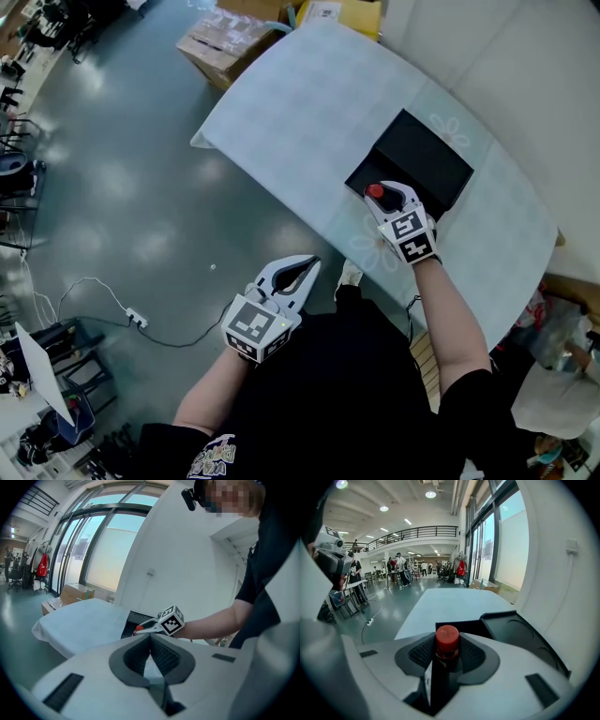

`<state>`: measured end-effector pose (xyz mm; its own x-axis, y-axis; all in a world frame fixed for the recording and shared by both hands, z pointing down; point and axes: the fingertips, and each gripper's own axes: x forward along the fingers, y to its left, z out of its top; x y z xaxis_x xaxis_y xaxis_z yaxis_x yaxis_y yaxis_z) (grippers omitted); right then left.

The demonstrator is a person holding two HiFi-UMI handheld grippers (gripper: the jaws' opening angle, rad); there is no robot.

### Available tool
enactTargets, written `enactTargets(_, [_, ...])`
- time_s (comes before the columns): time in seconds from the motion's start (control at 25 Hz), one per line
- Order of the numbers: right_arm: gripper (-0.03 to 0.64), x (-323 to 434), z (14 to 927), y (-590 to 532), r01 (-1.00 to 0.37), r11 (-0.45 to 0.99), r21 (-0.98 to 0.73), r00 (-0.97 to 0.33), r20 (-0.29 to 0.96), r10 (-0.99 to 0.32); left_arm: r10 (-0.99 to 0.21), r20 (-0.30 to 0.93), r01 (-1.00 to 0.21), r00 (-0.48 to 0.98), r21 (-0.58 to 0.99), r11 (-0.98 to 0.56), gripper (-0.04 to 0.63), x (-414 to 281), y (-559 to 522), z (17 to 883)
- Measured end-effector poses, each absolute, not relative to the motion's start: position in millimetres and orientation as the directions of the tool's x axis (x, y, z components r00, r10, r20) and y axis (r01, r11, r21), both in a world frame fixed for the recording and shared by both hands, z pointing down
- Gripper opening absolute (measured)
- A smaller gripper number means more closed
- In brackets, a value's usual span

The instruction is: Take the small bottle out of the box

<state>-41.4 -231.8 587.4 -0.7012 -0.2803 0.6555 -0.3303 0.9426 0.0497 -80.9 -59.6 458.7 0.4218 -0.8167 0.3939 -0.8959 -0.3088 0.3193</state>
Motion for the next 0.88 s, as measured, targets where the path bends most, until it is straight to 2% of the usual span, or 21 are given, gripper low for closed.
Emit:
enactTargets(0.56, [0.161,-39,500,-221,-0.516,0.856,0.001,-0.748,0.487,-0.451,-0.812,0.344,-0.873,0.472,0.31,-0.376,0.029,-105,-40,441])
enactTargets(0.88, [0.161,-32,466,-178,-0.572,0.82,0.025,-0.72,0.465,-0.516,-0.778,0.295,-0.826,0.554,0.308,-0.472,0.029,-112,-25,431])
